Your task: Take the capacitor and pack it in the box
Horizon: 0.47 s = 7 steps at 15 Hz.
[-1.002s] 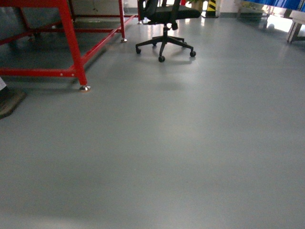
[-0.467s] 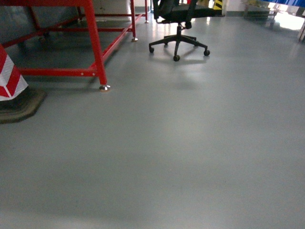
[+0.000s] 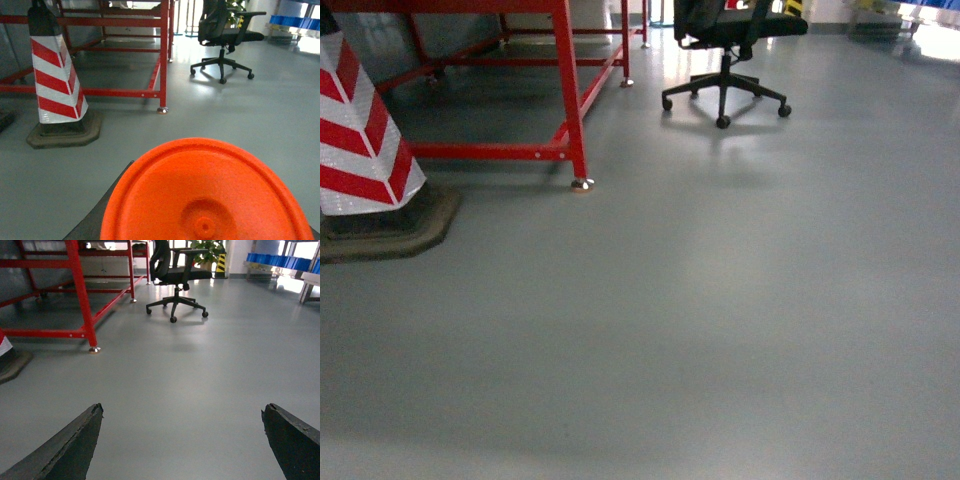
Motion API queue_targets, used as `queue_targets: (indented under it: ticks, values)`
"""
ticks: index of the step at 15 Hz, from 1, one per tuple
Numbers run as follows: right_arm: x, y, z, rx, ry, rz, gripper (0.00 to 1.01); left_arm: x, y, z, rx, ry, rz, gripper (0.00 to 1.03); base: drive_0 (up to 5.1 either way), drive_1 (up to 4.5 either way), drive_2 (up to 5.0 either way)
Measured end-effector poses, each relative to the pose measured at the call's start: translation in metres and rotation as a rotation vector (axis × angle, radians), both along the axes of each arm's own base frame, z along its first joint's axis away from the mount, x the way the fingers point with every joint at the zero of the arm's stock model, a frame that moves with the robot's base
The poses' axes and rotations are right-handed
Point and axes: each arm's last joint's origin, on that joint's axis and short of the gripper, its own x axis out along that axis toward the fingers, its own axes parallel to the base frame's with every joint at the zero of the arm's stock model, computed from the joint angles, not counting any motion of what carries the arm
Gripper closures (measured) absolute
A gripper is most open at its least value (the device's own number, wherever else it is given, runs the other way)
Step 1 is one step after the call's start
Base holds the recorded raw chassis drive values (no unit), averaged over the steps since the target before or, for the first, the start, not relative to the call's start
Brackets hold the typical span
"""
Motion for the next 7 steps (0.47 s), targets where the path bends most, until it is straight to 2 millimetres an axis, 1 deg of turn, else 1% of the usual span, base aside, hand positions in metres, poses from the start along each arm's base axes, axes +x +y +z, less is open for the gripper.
queue_targets:
  ticks: [7]
  values:
    - [0.0000, 0.0000, 0.0000, 0.000, 0.000, 0.000, 0.03, 0.0000, 0.0000, -0.0001, 0.000, 0.001, 0.000, 0.60, -5.0, 2.36, 2.4]
